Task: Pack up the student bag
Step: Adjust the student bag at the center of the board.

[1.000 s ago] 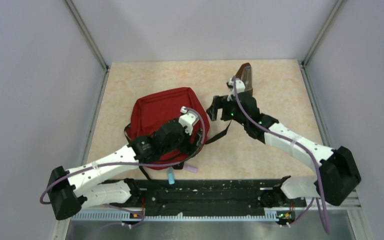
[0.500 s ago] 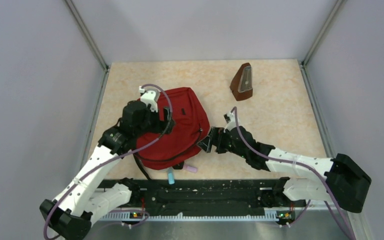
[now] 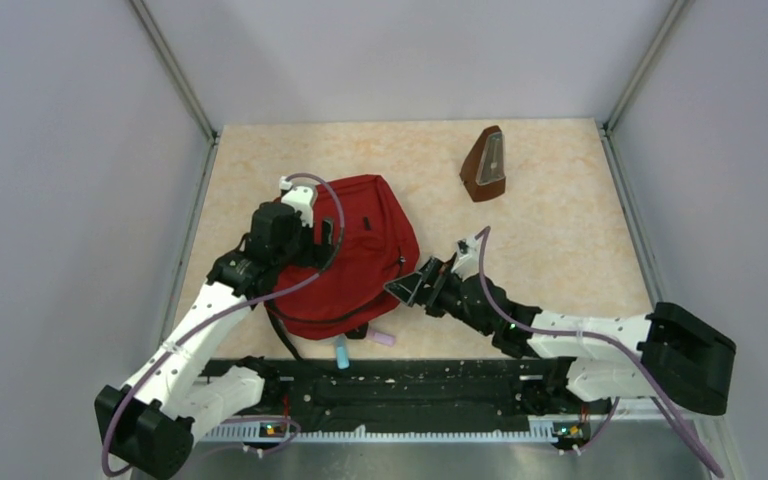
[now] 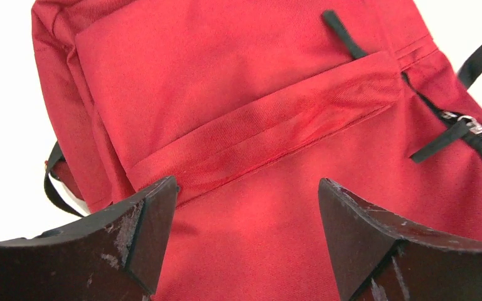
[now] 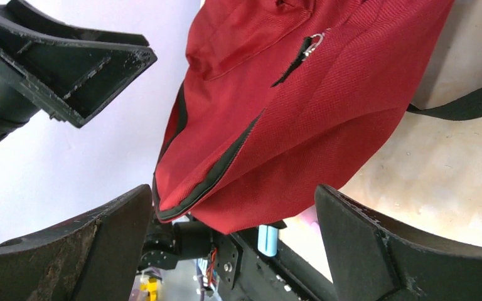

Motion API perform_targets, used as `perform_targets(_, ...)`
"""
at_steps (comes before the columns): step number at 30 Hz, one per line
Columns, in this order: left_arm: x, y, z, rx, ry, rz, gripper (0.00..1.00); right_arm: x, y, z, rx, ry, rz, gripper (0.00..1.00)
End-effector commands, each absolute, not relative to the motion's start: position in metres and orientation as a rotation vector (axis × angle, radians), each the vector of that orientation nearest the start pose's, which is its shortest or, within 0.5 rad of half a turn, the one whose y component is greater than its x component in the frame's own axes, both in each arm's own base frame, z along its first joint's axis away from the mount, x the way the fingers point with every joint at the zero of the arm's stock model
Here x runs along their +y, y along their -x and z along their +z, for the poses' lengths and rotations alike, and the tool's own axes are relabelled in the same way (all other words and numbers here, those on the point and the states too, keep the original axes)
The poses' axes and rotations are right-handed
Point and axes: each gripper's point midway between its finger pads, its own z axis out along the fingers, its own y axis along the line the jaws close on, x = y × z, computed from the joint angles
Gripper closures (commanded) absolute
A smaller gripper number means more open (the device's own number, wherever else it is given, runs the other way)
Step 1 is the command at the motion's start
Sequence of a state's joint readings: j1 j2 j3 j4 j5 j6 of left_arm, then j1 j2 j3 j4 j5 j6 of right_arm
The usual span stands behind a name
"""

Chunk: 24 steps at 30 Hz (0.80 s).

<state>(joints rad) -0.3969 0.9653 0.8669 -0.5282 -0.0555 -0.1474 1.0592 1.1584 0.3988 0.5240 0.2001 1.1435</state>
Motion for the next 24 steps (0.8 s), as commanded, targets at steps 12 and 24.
perform_targets(12,-0.101,-0.285,0.194,2.118,-0.228,-0.173,0.13,0.373,-0.201,0.132,2.012,-0.303,1.352,0.01)
perform_targets(24,-0.087,-0.283,0.224,1.97,-0.178,-0.137,0.14,0.364,-0.255,0.254,1.723,-0.099,1.198,1.0)
